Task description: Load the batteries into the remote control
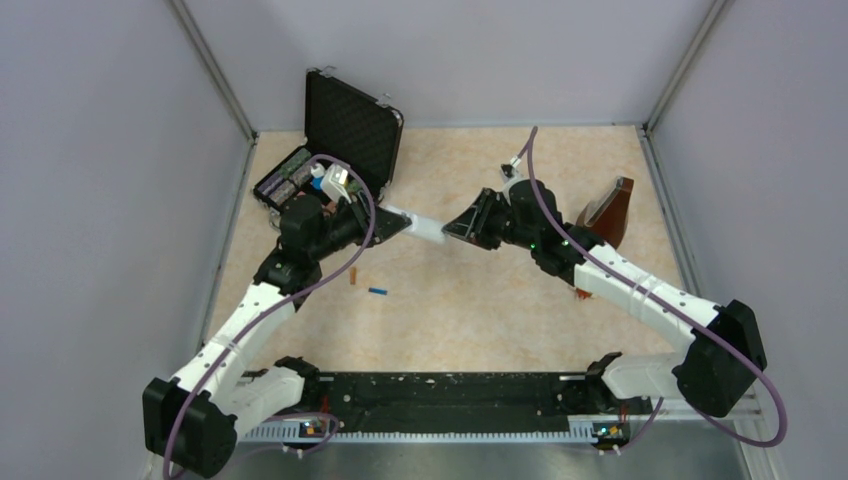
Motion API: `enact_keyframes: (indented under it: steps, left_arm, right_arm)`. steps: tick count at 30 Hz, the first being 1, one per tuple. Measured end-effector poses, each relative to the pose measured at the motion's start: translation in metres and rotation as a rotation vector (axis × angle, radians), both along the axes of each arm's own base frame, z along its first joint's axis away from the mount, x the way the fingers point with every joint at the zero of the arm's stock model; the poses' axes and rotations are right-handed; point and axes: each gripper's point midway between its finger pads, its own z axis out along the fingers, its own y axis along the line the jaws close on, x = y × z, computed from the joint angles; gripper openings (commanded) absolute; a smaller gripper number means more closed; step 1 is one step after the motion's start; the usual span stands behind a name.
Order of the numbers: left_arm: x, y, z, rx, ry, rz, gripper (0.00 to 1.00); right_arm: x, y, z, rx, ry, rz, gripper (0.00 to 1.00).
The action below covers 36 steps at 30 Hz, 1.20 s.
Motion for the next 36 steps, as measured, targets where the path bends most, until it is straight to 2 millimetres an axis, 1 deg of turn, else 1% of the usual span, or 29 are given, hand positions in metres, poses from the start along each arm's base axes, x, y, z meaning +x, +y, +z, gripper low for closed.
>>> enact_keyframes:
  steps: [3,5,14,24,29,33,36]
  left_arm:
    - [0.0,0.0,-0.002,0.001,0.005,0.0,0.0]
    - [0.0,0.0,-0.003,0.003,0.008,0.0,0.0]
    - [-0.001,0.0,-0.004,0.002,0.008,-0.001,0.0]
    - [0.001,0.002,-0.005,0.01,0.006,0.006,0.0]
    - [0.002,0.002,-0.005,0.011,0.0,0.008,0.0]
    - [0.003,0.002,-0.007,0.012,0.005,0.006,0.0]
    - [0.002,0.0,-0.007,0.008,0.009,-0.005,0.0]
  right_arm:
    - [0.001,0.001,0.002,0.005,-0.01,0.003,0.22]
    - [0.001,0.001,0.003,0.006,-0.016,0.008,0.21]
    - [-0.001,0.003,0.002,0.009,-0.013,0.024,0.26]
    - [0.002,0.009,-0.007,0.001,0.0,0.041,0.25]
    - [0.001,0.01,-0.009,0.002,0.004,0.051,0.21]
    - [0.001,0.014,-0.002,0.026,-0.014,0.067,0.17]
    - [0.002,0.014,0.0,0.033,-0.021,0.069,0.17]
